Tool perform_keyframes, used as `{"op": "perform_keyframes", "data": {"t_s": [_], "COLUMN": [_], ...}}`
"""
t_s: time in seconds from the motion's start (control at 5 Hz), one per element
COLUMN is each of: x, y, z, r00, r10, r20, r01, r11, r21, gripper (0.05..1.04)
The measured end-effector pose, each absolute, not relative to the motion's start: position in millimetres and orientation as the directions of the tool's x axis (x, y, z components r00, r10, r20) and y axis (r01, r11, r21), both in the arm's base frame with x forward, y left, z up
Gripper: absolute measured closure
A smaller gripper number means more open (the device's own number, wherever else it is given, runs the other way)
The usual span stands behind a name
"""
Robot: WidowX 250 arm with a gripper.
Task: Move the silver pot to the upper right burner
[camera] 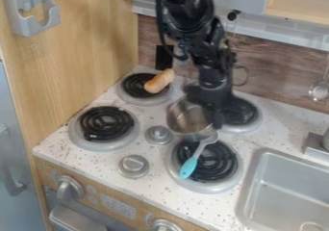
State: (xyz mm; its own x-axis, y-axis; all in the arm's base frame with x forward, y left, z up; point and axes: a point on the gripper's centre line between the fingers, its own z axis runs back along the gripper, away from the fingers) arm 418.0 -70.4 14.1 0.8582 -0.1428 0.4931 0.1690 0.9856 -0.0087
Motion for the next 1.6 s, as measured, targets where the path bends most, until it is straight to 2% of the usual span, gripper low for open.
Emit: {"op": "perform_keyframes", "data": {"t_s": [0.4, 1.0, 1.6], "x": [458, 519, 542], "y": [-99, -111, -116], "z": [10, -13, -17], "r00": [0.828, 0.855, 0.870], "r10": [-0.183, -0.161, -0.144], "r20": [0.530, 0.493, 0.471], "r01": [0.198, 0.145, 0.114], "r11": [0.980, 0.987, 0.989], "r21": [0.030, 0.070, 0.091], "gripper": [1.027, 1.027, 1.006]}}
